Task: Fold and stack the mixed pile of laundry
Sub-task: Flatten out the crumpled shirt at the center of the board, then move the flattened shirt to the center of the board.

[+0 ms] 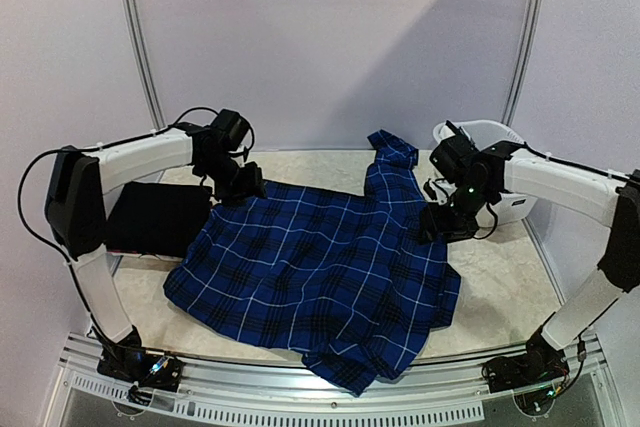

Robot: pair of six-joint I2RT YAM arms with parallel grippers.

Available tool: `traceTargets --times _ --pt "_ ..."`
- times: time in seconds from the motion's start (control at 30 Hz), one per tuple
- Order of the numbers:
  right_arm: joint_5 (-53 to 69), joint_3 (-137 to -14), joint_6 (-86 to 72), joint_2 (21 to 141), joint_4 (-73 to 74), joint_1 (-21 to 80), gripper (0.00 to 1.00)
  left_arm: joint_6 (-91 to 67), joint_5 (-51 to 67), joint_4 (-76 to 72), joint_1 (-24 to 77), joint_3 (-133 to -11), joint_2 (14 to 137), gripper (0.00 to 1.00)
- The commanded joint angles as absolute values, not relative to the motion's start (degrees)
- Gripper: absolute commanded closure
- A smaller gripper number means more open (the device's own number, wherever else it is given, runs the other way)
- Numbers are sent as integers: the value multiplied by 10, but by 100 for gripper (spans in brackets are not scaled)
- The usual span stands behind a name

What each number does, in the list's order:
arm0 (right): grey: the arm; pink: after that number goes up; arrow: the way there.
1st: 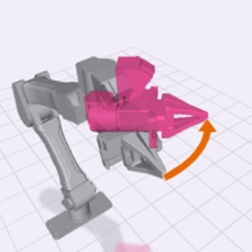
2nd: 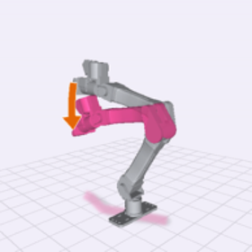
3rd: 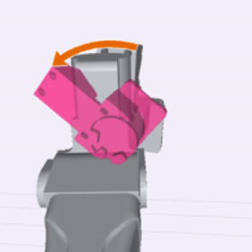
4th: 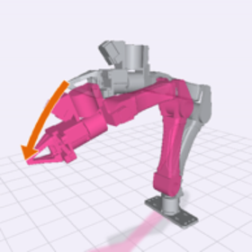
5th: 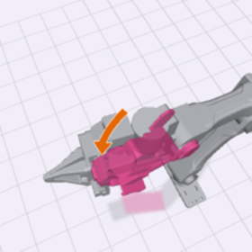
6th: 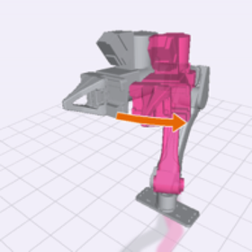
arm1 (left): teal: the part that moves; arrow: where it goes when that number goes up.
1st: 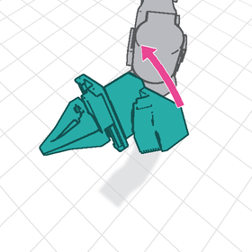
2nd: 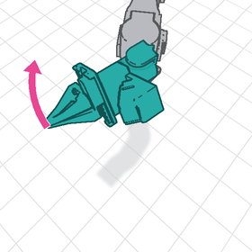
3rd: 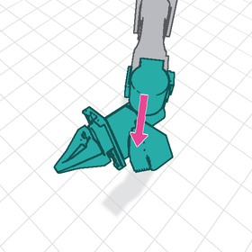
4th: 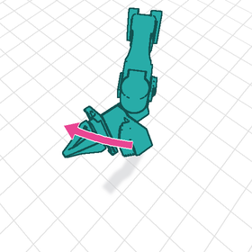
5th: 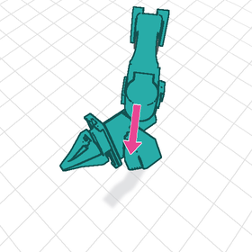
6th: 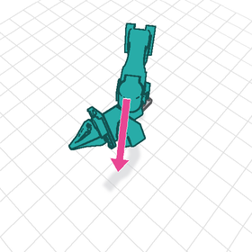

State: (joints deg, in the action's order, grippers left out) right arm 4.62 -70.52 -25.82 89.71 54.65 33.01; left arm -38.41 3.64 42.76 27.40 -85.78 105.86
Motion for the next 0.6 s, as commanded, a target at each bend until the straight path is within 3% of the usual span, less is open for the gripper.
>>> traceTargets --times 0.0,0.57 --pt "17 -723 -274 951 586 332 39 -353 40 448 292 -838 1079 42" --pt "24 -813 -210 1139 594 284 41 -360 75 422 305 -826 1147 45"
